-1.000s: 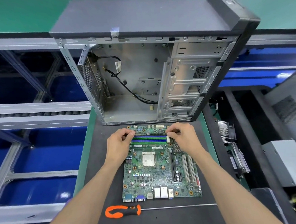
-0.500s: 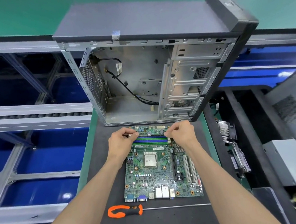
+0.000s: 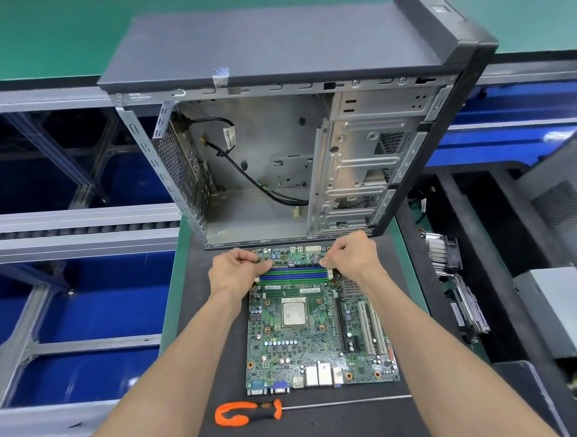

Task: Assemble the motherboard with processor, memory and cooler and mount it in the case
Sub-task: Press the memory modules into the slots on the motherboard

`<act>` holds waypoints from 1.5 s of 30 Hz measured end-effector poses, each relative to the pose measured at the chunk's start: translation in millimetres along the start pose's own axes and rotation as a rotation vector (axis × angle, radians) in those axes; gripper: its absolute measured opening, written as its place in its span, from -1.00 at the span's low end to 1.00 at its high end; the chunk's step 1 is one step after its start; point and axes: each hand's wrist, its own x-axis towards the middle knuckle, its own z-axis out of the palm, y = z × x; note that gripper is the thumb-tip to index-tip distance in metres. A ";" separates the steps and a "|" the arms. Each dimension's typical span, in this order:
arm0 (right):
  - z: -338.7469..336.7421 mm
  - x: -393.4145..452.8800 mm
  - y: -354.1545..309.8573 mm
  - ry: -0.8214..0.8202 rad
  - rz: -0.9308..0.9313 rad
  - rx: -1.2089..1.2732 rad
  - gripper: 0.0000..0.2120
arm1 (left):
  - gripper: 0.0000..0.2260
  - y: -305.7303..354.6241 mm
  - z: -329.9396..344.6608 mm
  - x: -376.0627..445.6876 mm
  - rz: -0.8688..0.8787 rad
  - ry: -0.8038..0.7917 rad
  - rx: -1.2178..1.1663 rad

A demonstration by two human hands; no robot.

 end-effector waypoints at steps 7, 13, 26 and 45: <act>-2.6 -1.7 1.6 -0.061 -0.006 0.002 -0.81 | -0.80 -0.5 -0.2 1.9 -0.021 -0.018 -0.006; 2.7 -2.9 -2.4 0.013 -0.006 -0.043 -0.77 | -0.82 -0.8 -1.3 8.9 -0.035 -0.052 0.016; 1.7 -5.2 -4.9 0.027 0.007 -0.029 -0.79 | -0.82 1.0 -2.0 7.5 -0.023 -0.009 0.061; 26.6 -43.0 36.7 0.233 -0.272 -0.159 -0.89 | -0.67 -34.5 3.2 -33.6 0.316 0.111 0.187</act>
